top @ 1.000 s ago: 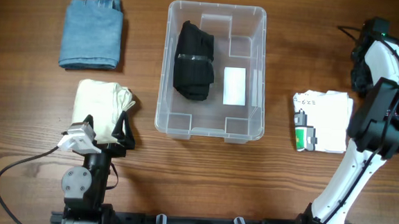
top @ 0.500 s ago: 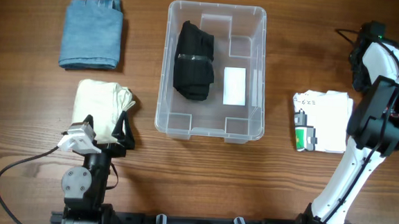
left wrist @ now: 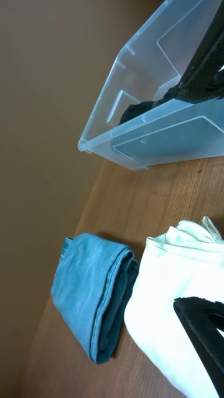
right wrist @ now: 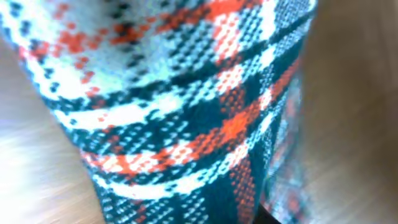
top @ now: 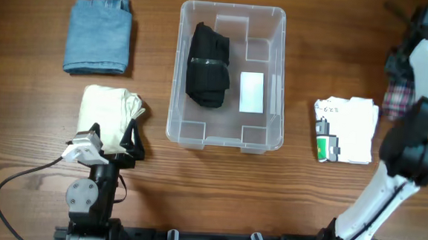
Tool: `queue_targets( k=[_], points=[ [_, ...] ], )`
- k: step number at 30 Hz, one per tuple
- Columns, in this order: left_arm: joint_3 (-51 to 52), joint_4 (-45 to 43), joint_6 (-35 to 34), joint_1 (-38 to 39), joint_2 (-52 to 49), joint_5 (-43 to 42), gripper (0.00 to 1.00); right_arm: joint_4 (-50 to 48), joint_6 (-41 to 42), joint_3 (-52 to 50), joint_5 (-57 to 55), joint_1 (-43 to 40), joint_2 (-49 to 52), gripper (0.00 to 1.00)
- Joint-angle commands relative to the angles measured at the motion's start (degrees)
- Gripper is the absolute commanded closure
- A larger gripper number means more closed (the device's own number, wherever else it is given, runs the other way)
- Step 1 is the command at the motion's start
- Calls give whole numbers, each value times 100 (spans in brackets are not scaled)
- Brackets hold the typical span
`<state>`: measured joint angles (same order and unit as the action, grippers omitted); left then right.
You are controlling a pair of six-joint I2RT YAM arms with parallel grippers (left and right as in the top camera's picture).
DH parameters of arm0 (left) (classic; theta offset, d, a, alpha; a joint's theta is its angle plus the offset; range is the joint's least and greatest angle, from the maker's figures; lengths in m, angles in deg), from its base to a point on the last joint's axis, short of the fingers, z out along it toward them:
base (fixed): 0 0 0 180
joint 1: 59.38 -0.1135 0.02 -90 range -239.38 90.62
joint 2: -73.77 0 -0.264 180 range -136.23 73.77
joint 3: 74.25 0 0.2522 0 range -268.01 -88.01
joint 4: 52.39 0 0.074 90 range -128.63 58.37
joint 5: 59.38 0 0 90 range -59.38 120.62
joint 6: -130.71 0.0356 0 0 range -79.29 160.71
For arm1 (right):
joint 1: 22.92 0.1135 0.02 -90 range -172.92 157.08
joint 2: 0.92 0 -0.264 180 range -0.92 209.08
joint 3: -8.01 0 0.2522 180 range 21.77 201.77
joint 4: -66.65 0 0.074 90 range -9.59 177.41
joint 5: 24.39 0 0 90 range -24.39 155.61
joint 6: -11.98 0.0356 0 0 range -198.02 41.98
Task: Pack container
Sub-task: 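Lift the plaid cloth and carry it over the bin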
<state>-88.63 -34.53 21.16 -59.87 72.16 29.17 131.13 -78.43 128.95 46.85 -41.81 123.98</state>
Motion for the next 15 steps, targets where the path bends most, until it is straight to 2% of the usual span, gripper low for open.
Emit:
queue_targets(
  k=[1, 5, 7, 12, 15],
  points=[
    [31, 20, 116, -37, 13, -63, 0, -63, 363, 101, 1113, 186, -1338, 88],
    [31, 20, 116, -37, 13, -63, 0, 87, 527, 101, 1530, 595, -2555, 86],
    [31, 20, 116, -37, 13, -63, 0, 330, 726, 101, 2326, 1097, -3351, 86],
    [31, 20, 116, -37, 13, -63, 0, 527, 1248, 101, 3637, 2068, -3976, 85],
    [31, 20, 114, -37, 13, -63, 0, 549, 1572, 92, 4498, 2636, -3954, 84]
  ],
)
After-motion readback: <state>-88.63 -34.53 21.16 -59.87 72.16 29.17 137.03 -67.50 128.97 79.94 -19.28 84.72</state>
